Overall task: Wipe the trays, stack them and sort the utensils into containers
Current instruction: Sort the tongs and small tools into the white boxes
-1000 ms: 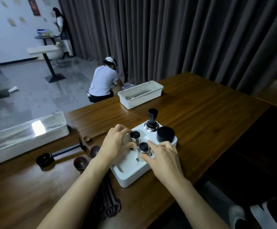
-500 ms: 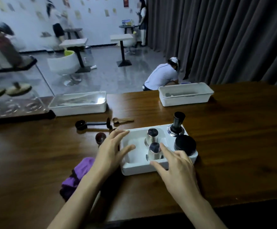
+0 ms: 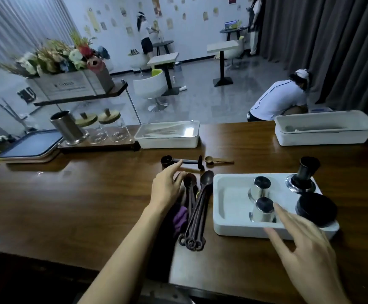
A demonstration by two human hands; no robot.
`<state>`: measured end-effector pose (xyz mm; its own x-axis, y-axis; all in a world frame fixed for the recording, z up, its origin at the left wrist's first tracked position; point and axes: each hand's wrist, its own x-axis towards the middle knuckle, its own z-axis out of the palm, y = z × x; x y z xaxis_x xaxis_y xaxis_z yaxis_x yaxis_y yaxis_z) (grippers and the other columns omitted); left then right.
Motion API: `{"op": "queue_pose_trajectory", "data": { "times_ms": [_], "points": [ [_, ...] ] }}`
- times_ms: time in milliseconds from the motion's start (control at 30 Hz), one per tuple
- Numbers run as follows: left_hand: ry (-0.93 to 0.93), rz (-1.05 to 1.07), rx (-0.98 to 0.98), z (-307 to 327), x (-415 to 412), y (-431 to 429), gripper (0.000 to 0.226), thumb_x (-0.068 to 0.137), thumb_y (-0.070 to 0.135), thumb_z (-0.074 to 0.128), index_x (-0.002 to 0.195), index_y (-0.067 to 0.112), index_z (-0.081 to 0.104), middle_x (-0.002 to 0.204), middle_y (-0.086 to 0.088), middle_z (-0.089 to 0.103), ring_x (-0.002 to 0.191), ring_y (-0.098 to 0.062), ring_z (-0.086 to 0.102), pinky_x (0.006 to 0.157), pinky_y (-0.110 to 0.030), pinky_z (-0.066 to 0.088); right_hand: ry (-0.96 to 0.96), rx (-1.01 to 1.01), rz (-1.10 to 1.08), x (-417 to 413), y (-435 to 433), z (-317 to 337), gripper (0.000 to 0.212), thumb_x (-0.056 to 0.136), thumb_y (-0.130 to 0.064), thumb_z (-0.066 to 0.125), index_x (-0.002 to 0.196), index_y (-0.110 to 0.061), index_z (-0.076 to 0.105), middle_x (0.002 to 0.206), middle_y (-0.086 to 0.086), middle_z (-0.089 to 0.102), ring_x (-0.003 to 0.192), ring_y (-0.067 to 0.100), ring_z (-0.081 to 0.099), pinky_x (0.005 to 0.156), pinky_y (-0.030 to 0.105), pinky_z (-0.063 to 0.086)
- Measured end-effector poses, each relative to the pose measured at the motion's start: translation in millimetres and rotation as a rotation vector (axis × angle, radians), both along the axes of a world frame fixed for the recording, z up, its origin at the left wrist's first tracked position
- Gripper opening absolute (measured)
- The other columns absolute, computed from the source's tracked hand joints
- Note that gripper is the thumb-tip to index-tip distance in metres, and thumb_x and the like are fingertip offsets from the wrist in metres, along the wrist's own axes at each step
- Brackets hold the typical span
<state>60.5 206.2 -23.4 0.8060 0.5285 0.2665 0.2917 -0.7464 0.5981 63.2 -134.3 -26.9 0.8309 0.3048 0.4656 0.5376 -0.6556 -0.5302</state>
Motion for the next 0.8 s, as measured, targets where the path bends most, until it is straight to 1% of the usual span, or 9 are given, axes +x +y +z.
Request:
{"op": "queue_pose_trajectory", "data": {
  "times_ms": [67,133,267,367,433,500,600,700,800],
  "points": [
    [0.026,-0.012,0.01,-4.6,13.3,13.9,0.043,0.1,0.032,0.065,0.142,0.032,0.059,0.129,0.006,0.071,0.125,-0.018,0.061,0.094,-0.028,0.045,-0.066,-0.019,0.016,-0.2,1.4,-14.9,0.059,0.088,-0.047,0.055,0.135,-0.013,0.062,0.13,0.001,0.066,0.119,0.017,0.054,0.101,0.033,0.039],
    [0.045,-0.022,0.016,-11.7,22.4,26.3,0.044,0.099,0.027,0.065,0.142,0.032,0.059,0.131,0.002,0.07,0.132,-0.017,0.057,0.094,-0.026,0.044,-0.126,-0.043,0.011,0.3,3.2,-25.3,0.06,0.088,-0.046,0.052,0.136,-0.01,0.062,0.136,0.003,0.063,0.121,0.023,0.057,0.104,0.036,0.037],
    [0.067,-0.053,0.092,-22.9,35.7,48.4,0.042,0.1,0.024,0.063,0.142,0.03,0.06,0.144,0.005,0.06,0.148,-0.017,0.038,0.104,-0.032,0.041,-0.16,-0.075,-0.014,4.0,2.8,-37.3,0.06,0.089,-0.044,0.053,0.137,-0.009,0.06,0.139,0.003,0.06,0.123,0.025,0.058,0.107,0.037,0.037],
    [0.063,-0.082,0.122,-28.1,45.5,65.8,0.038,0.101,0.027,0.062,0.14,0.029,0.062,0.145,0.007,0.059,0.149,-0.021,0.036,0.111,-0.037,0.038,-0.155,-0.073,-0.016,3.9,4.2,-38.4,0.059,0.089,-0.043,0.052,0.138,-0.01,0.059,0.14,0.001,0.059,0.125,0.022,0.056,0.108,0.037,0.038],
    [0.066,-0.103,0.137,-31.5,53.8,74.3,0.036,0.102,0.028,0.061,0.139,0.028,0.064,0.145,0.005,0.06,0.15,-0.026,0.035,0.119,-0.042,0.03,-0.152,-0.076,-0.008,3.3,4.6,-36.3,0.058,0.09,-0.043,0.052,0.138,-0.01,0.058,0.141,-0.001,0.057,0.127,0.019,0.054,0.11,0.033,0.035],
    [0.078,-0.133,0.156,-32.8,60.0,79.9,0.035,0.102,0.027,0.062,0.136,0.027,0.066,0.142,0.004,0.062,0.149,-0.03,0.035,0.121,-0.045,0.023,-0.111,-0.085,-0.017,1.4,5.6,-34.3,0.058,0.092,-0.044,0.051,0.14,-0.012,0.056,0.142,-0.003,0.056,0.13,0.015,0.051,0.113,0.027,0.029],
    [0.067,-0.182,0.194,-33.7,63.8,84.2,0.028,0.098,0.029,0.068,0.125,0.026,0.073,0.127,0.003,0.071,0.137,-0.032,0.05,0.115,-0.051,0.029,-0.032,-0.085,-0.062,-0.5,8.9,-33.5,0.058,0.095,-0.049,0.048,0.143,-0.018,0.054,0.144,-0.008,0.054,0.134,0.009,0.046,0.115,0.02,0.023],
    [0.033,-0.212,0.192,-31.9,64.1,82.2,0.021,0.095,0.026,0.071,0.116,0.024,0.077,0.113,0.002,0.074,0.112,-0.027,0.065,0.112,-0.049,0.031,-0.026,-0.068,-0.1,-1.8,13.3,-34.4,0.057,0.096,-0.051,0.047,0.143,-0.019,0.054,0.144,-0.01,0.053,0.134,0.007,0.045,0.111,0.027,0.032],
    [0.013,-0.203,0.154,-22.6,60.4,73.1,0.019,0.096,0.025,0.07,0.113,0.021,0.077,0.11,-0.002,0.075,0.107,-0.029,0.066,0.114,-0.046,0.029,-0.049,-0.047,-0.122,-3.1,17.2,-34.0,0.056,0.096,-0.05,0.048,0.142,-0.018,0.056,0.143,-0.009,0.054,0.133,0.008,0.046,0.11,0.032,0.036]
  ]
}}
